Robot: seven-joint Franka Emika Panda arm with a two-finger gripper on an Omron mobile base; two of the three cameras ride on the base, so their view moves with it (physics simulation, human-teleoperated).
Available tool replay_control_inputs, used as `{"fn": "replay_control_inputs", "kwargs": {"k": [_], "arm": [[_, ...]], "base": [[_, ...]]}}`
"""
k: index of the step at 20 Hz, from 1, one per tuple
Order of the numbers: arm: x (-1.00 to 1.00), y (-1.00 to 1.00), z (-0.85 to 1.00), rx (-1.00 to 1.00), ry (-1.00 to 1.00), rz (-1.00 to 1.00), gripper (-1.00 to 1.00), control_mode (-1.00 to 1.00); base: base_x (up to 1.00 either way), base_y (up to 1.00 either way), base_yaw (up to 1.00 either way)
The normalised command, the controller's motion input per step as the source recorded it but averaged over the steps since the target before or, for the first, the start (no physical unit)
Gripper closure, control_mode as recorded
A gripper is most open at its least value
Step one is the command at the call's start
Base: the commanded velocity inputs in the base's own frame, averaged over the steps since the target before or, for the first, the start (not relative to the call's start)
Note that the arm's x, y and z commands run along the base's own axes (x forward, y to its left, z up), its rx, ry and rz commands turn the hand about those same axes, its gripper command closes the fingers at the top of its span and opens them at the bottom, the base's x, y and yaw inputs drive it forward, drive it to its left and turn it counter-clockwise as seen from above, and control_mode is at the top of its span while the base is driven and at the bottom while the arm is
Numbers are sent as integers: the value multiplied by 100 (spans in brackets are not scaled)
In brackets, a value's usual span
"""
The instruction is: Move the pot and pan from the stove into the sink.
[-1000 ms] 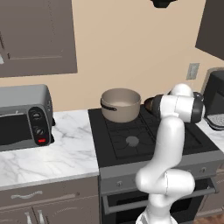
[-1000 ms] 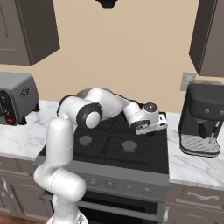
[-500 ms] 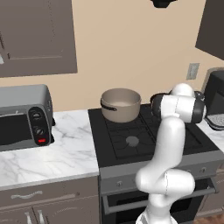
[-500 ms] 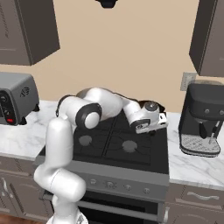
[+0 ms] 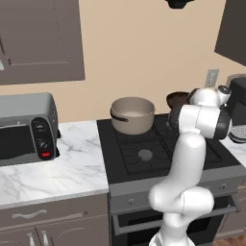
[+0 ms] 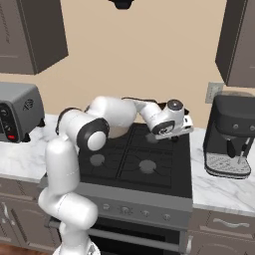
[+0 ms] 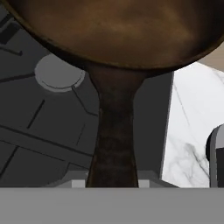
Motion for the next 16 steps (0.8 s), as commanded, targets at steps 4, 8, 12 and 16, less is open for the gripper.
{"fn": "replay_control_inputs", "kwargs": {"k": [4, 8, 12, 16], "arm": [[2, 3, 85, 2, 10, 0, 100, -100], [-28, 5, 75, 0, 5, 4, 100, -100], [-72, 14, 52, 0, -1, 11, 100, -100], [-78, 17, 40, 0, -8, 12, 100, -100]], "base": [[0, 0, 0], [0, 0, 0], [0, 0, 0], [0, 0, 0]]}}
